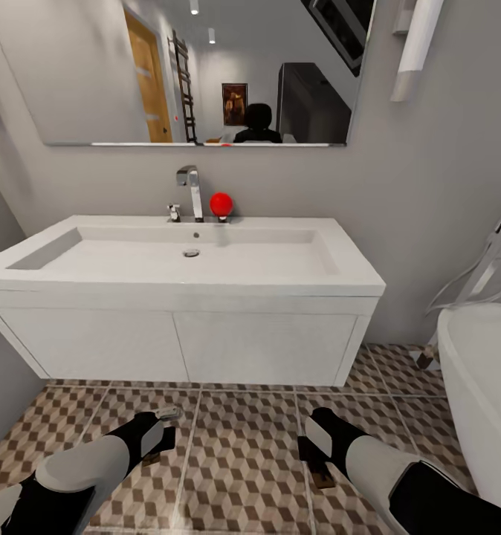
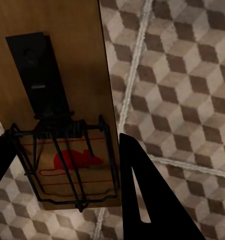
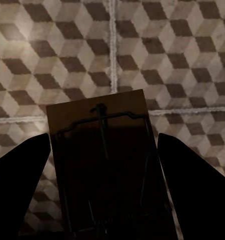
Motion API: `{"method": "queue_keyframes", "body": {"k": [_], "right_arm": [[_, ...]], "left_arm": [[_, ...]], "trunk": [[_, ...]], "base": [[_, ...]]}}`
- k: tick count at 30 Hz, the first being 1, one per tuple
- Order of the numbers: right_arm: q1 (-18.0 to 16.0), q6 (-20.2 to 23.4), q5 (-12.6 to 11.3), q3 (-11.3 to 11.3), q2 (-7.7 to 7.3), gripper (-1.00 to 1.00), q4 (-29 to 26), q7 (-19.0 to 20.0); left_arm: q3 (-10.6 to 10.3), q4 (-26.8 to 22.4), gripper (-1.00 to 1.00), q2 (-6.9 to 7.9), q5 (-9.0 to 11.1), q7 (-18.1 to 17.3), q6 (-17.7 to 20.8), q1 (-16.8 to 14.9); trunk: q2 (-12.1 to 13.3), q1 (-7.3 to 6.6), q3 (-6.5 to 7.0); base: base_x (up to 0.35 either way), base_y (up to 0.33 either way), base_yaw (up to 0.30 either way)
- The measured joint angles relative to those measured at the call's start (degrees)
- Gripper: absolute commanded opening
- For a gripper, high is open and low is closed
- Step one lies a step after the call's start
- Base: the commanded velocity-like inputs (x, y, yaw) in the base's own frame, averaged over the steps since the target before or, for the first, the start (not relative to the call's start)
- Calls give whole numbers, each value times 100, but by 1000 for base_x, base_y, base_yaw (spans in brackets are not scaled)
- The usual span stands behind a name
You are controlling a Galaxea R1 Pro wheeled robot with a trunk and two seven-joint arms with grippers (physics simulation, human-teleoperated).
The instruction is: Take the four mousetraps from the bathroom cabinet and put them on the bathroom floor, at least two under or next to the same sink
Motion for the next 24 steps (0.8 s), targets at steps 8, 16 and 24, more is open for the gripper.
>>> {"method": "queue_keyframes", "body": {"k": [8, 16, 24], "right_arm": [[0, -36, 10, 11, 13, -100, 1, 5], [1, -79, 9, 10, 12, -100, 1, 5], [1, -79, 9, 10, 13, -100, 1, 5]], "left_arm": [[-10, 4, -100, 29, 0, 5, 0, 3], [-12, -9, -100, 31, -8, -4, 12, 7], [-22, -20, -100, 31, -13, -12, 31, 5]], "trunk": [[-321, 176, -144], [-642, 349, -287], [-963, 524, -431]], "base": [[0, 0, 0], [76, 0, 0], [305, 0, 0]]}}
